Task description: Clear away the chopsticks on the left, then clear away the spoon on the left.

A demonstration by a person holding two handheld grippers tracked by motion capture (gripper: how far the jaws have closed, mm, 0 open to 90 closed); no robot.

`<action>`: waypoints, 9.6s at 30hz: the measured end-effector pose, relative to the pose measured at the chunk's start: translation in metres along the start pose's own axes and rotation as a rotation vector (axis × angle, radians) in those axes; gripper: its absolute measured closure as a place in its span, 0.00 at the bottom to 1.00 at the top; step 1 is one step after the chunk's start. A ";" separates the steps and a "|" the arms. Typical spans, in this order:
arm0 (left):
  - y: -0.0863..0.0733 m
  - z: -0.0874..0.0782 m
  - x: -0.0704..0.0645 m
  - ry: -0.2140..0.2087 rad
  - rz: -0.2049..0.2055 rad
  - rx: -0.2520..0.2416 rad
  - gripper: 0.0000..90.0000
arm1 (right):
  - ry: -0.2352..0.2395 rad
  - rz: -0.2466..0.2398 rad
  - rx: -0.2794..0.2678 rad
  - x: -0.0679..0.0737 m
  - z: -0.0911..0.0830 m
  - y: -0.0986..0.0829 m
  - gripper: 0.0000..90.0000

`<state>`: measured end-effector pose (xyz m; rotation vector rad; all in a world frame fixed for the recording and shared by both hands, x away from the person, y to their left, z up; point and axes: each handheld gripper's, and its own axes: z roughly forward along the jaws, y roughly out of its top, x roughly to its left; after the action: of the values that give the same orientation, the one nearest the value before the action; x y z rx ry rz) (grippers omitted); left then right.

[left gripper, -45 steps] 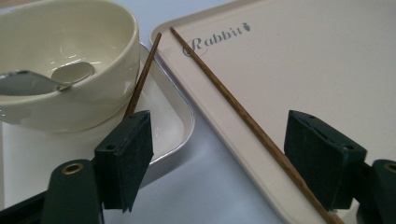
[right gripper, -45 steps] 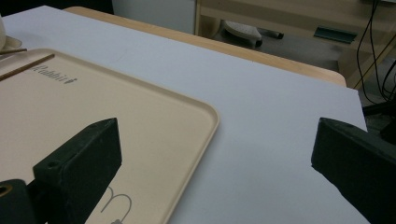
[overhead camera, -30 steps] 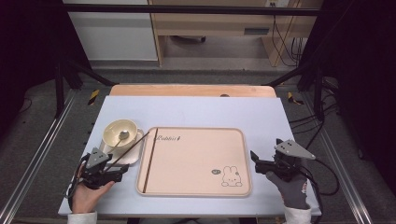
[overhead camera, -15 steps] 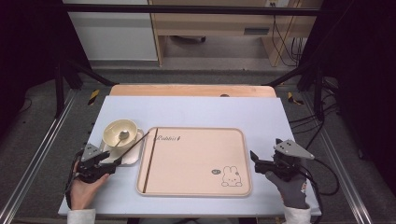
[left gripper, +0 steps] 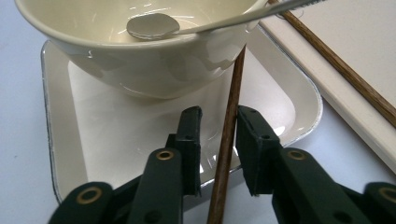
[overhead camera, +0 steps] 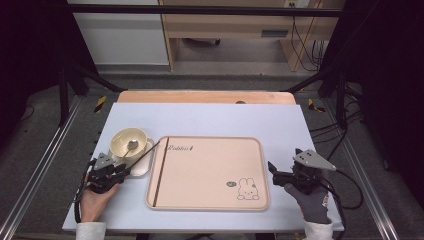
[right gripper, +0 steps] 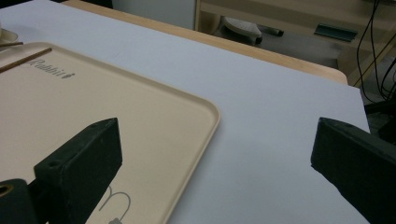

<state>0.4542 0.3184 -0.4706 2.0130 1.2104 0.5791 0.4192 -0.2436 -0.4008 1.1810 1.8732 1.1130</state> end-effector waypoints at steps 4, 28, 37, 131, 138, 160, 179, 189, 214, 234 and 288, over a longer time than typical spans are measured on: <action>0.000 -0.001 -0.001 0.000 0.002 -0.001 0.86 | -0.002 -0.007 0.000 0.000 0.001 0.000 0.02; 0.009 -0.014 -0.033 -0.030 0.047 -0.019 0.94 | -0.011 -0.003 -0.017 -0.002 -0.006 0.002 0.02; 0.010 -0.023 -0.050 -0.033 -0.013 -0.068 0.94 | -0.012 0.001 -0.019 -0.002 -0.007 0.002 0.02; 0.025 0.035 -0.138 0.192 -0.354 -0.179 0.94 | -0.007 -0.009 -0.004 -0.001 -0.006 0.001 0.01; 0.023 0.040 -0.139 0.207 -0.348 -0.134 0.94 | -0.009 -0.012 0.000 0.000 -0.005 0.001 0.01; 0.024 0.045 -0.141 0.255 -0.305 -0.053 0.94 | -0.012 -0.014 0.000 -0.001 -0.005 0.001 0.01; 0.027 0.037 -0.144 0.219 -0.307 -0.110 0.88 | -0.010 -0.023 0.002 -0.001 -0.006 0.001 0.01; 0.029 0.015 -0.138 0.109 -0.244 -0.161 0.69 | -0.012 -0.021 0.005 0.000 -0.007 0.001 0.02; 0.019 -0.021 -0.088 -0.061 0.051 -0.136 0.36 | -0.028 -0.027 0.003 -0.002 -0.009 0.001 0.02; 0.001 -0.033 -0.054 -0.005 0.054 -0.122 0.31 | -0.035 -0.029 0.013 -0.001 -0.007 0.000 0.02; 0.022 -0.041 -0.013 0.075 0.041 -0.179 0.29 | -0.010 -0.025 0.015 0.001 -0.004 -0.001 0.02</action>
<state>0.4332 0.3143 -0.4270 1.8834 1.1212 0.7616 0.4150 -0.2437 -0.3996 1.1659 1.8875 1.0790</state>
